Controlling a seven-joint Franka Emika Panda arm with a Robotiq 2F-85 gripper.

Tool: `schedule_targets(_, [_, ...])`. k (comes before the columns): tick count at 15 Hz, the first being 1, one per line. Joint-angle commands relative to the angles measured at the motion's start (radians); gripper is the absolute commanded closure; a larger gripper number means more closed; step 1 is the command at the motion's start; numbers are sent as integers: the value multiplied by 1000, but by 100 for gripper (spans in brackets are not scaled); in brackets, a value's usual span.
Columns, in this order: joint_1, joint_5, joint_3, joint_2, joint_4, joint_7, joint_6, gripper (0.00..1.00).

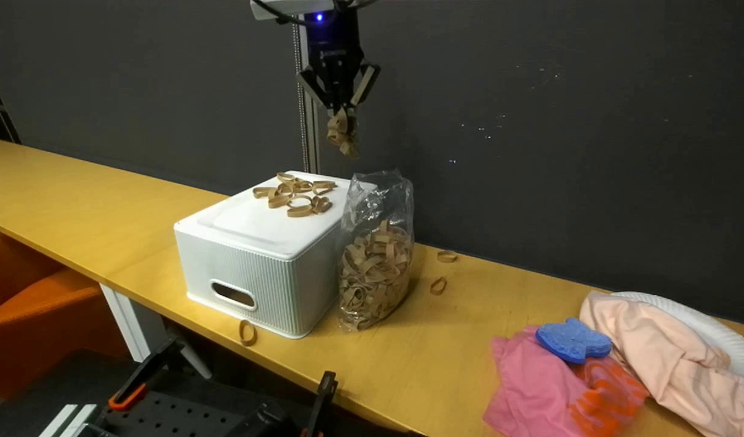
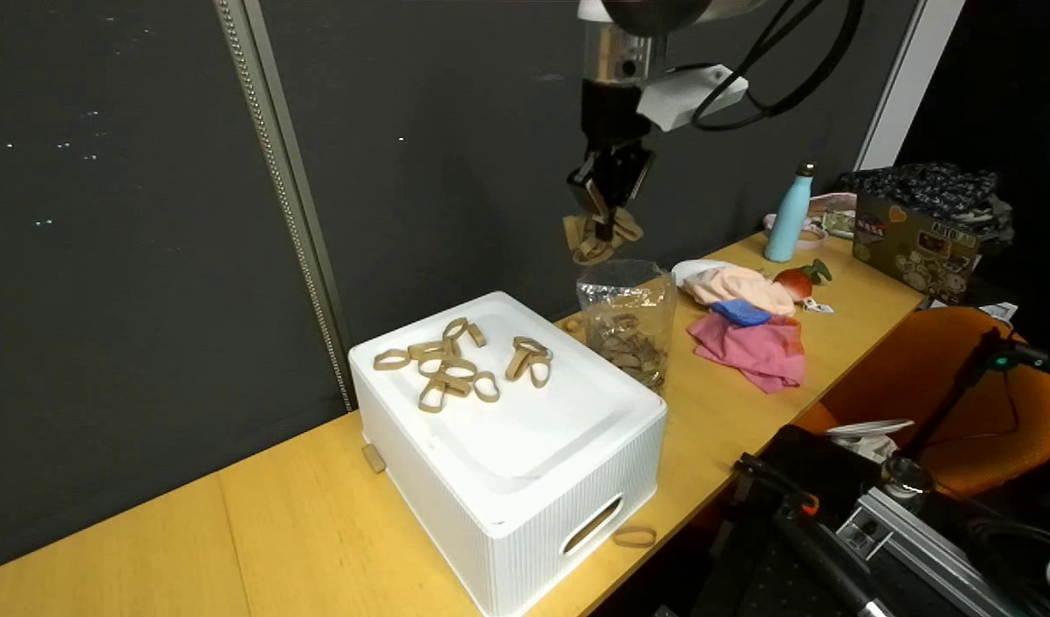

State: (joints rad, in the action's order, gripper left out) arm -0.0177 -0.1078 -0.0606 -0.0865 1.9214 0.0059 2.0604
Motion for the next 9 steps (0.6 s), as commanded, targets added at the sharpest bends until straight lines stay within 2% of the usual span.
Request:
schedule_targets(1, [-32, -35, -16, 59, 70, 29, 10, 97])
schedule_targets(9, [-78, -27, -40, 41, 175, 70, 105, 97])
